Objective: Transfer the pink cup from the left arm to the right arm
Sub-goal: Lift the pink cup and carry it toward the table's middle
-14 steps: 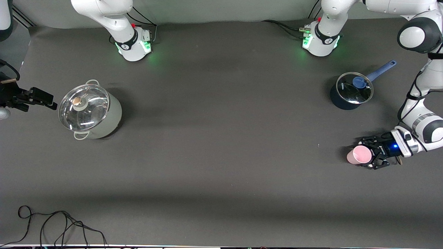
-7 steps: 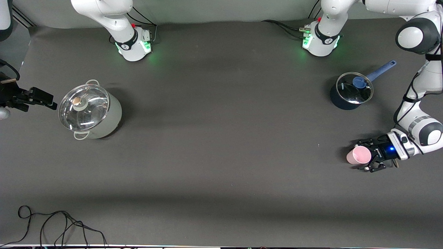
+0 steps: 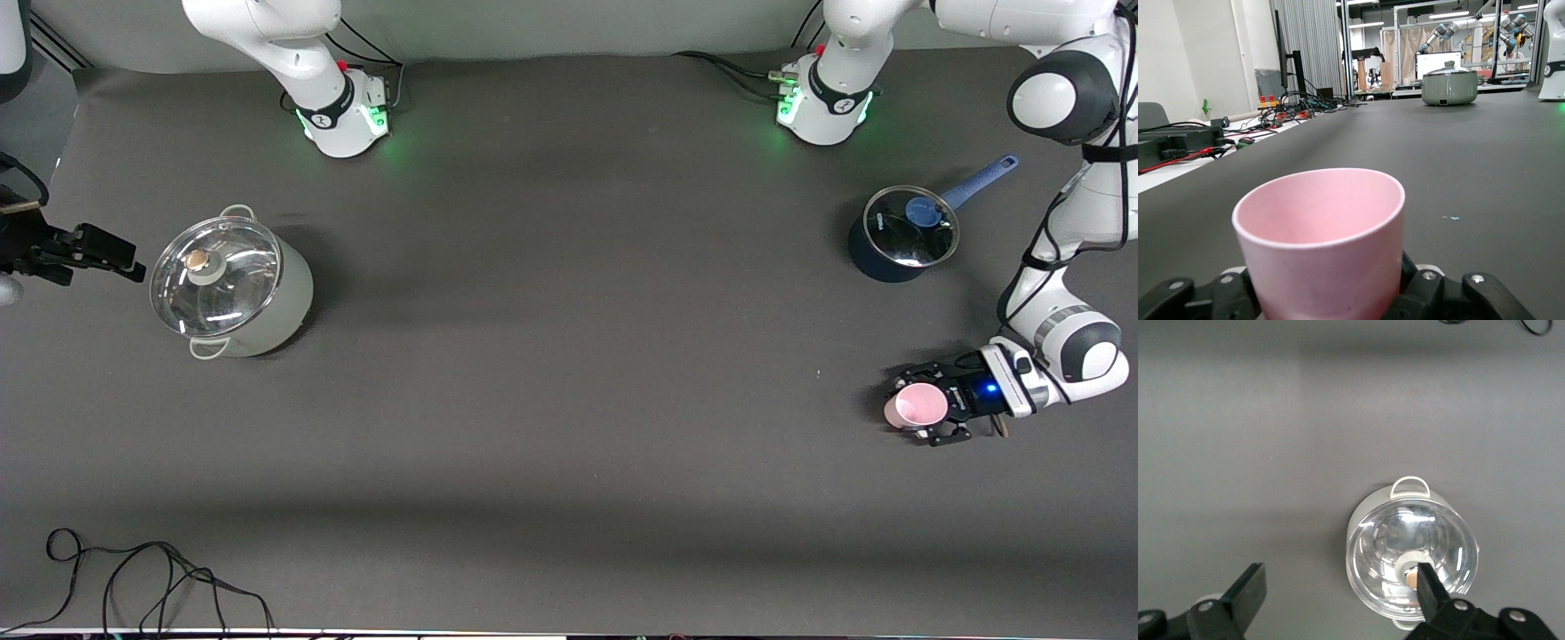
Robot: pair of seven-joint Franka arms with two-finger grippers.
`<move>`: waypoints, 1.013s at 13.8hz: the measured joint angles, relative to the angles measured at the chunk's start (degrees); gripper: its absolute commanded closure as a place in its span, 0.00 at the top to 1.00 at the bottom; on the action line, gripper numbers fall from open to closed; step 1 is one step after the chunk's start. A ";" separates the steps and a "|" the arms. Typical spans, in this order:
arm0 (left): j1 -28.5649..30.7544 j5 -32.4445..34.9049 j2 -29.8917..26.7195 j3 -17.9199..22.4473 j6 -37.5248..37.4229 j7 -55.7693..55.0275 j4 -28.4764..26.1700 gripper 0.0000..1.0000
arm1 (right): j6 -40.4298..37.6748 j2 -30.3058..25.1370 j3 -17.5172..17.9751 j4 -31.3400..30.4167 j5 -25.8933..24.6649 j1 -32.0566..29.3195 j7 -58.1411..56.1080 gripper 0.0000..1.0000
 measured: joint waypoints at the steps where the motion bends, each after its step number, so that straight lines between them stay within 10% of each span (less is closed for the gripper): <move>1: -0.15 -0.37 0.19 -0.03 -0.01 0.02 0.02 0.00 | -0.37 -0.49 0.01 0.01 0.00 0.02 4.92 1.00; 10: -12.70 -3.84 0.27 -3.14 0.89 -0.44 8.38 0.00 | -5.87 -6.37 0.28 -0.08 3.13 0.97 43.30 1.00; 14: -18.60 -7.42 0.31 -11.35 13.29 -2.17 9.60 0.00 | -5.96 -6.18 0.31 -0.40 3.15 3.39 44.75 1.00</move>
